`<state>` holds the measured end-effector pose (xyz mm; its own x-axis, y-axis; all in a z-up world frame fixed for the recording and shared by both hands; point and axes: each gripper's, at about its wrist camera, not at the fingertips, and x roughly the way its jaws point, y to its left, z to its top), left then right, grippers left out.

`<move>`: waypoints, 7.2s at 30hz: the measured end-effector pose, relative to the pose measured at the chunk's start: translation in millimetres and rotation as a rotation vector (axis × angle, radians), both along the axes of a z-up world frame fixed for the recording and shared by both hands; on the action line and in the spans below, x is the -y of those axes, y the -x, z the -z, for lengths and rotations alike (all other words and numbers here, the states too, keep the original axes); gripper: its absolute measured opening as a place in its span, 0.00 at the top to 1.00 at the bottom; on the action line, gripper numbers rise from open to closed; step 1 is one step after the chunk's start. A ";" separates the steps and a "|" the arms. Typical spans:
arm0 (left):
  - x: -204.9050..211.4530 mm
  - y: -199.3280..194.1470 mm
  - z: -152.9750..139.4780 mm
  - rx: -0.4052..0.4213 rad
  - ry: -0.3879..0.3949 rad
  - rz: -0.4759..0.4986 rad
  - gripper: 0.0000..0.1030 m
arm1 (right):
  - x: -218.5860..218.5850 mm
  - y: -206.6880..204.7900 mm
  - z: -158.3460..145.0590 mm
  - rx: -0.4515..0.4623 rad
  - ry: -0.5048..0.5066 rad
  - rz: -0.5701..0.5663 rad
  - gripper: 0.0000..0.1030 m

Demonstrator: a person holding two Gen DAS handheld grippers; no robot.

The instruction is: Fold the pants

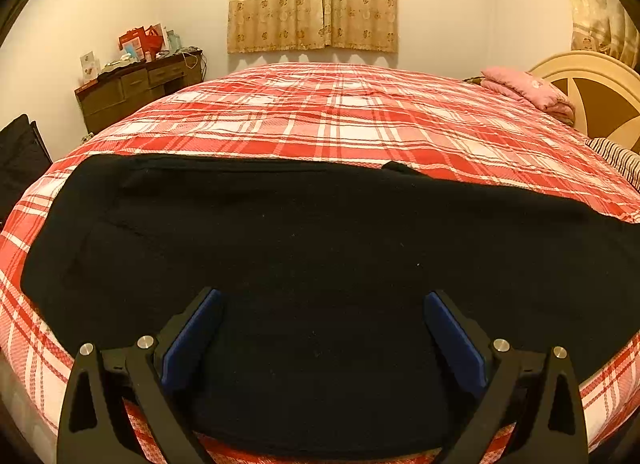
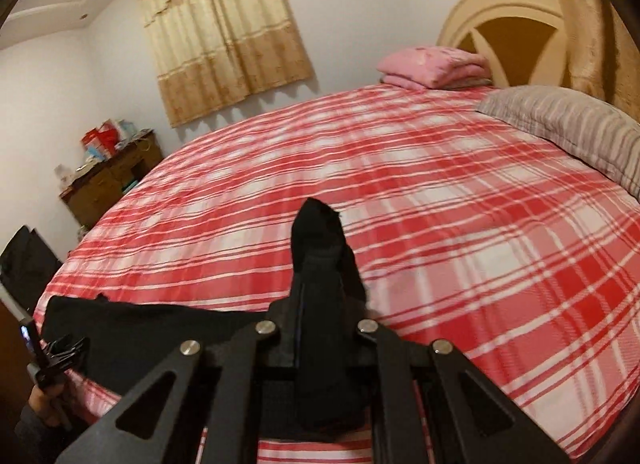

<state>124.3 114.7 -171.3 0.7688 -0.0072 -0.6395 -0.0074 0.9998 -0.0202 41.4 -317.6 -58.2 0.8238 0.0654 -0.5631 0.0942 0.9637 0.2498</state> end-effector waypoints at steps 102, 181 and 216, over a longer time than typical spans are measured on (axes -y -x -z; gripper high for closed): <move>113.5 -26.0 -27.1 -0.104 0.373 0.433 0.01 | -227.0 -16.2 76.1 -0.064 0.144 -0.495 0.32; -51.2 -23.0 -65.2 -0.020 0.105 0.039 0.21 | -187.2 -60.6 109.9 -0.226 0.238 -0.252 0.05; -182.3 -41.7 -36.3 -0.119 0.222 0.007 0.80 | -202.8 -34.7 83.9 -0.062 0.233 -0.243 0.05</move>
